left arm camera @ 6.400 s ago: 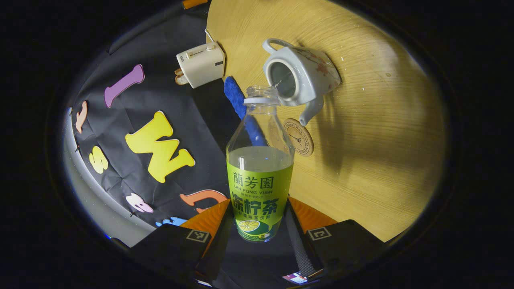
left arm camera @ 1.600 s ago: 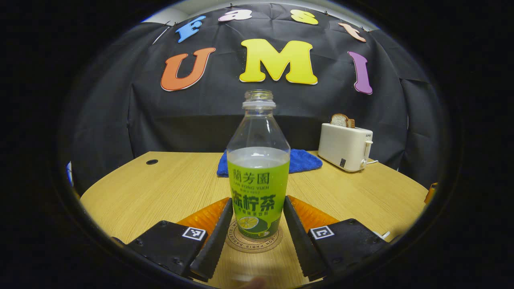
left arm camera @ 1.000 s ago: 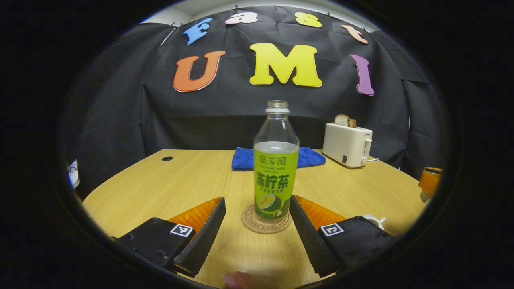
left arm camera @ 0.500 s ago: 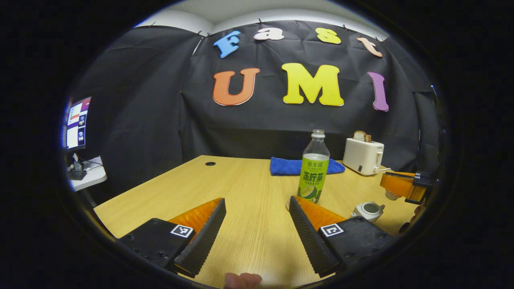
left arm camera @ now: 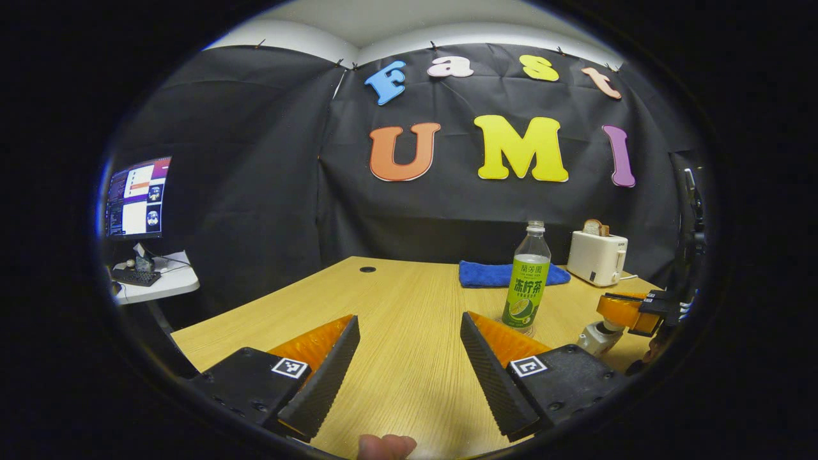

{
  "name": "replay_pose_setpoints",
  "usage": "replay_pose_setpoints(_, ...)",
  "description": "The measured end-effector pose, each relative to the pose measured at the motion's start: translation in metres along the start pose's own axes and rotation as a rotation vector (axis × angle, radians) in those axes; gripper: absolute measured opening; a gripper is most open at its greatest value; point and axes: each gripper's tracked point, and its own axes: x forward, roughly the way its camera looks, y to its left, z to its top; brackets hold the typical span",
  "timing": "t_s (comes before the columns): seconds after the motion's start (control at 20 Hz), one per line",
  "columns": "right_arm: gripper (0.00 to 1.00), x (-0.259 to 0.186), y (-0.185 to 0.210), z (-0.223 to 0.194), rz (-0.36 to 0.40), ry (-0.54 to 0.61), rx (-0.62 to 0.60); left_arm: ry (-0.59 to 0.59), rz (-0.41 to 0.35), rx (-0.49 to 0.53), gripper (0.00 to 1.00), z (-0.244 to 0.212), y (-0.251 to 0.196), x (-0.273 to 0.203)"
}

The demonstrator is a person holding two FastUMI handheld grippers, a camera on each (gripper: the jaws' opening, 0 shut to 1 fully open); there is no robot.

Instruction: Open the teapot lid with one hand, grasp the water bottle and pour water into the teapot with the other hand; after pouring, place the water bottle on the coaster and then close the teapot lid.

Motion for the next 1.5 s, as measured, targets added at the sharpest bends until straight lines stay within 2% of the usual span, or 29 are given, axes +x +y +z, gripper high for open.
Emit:
replay_pose_setpoints(0.6, 0.0, 0.008, -0.001, -0.016, -0.011, 0.018, -0.004, 0.002, -0.012, 0.013, 0.99, -0.001, 0.001, -0.002)
replay_pose_setpoints(0.9, 0.06, 0.005, -0.002, -0.008, -0.025, 0.004, 0.005, -0.001, -0.022, 0.022, 0.99, 0.005, -0.005, -0.007)
replay_pose_setpoints(0.95, 0.2, 0.001, -0.002, -0.001, -0.026, -0.008, 0.009, -0.004, -0.027, 0.021, 0.99, 0.007, -0.009, -0.01)
replay_pose_setpoints(1.0, 0.24, -0.003, -0.004, 0.006, -0.032, -0.025, 0.014, -0.01, -0.034, 0.019, 0.99, 0.01, -0.013, -0.013)
replay_pose_setpoints(1.1, 0.41, -0.017, -0.005, 0.023, -0.044, -0.06, 0.019, -0.02, -0.049, 0.02, 0.99, 0.017, -0.022, -0.017)
replay_pose_setpoints(1.15, 0.56, -0.026, -0.007, 0.031, -0.057, -0.079, 0.016, -0.024, -0.059, 0.023, 0.99, 0.02, -0.028, -0.021)
replay_pose_setpoints(1.2, 0.67, -0.036, -0.009, 0.041, -0.069, -0.101, 0.014, -0.032, -0.069, 0.026, 0.99, 0.024, -0.034, -0.026)
replay_pose_setpoints(1.25, 0.84, -0.048, -0.012, 0.051, -0.085, -0.125, 0.012, -0.036, -0.081, 0.031, 0.99, 0.026, -0.041, -0.03)
replay_pose_setpoints(1.35, 0.98, -0.07, -0.019, 0.066, -0.128, -0.16, 0.008, -0.054, -0.104, 0.039, 0.99, 0.033, -0.055, -0.039)
replay_pose_setpoints(1.5, 0.98, -0.103, -0.031, 0.083, -0.201, -0.195, 0.012, -0.069, -0.146, 0.047, 0.98, 0.044, -0.082, -0.052)
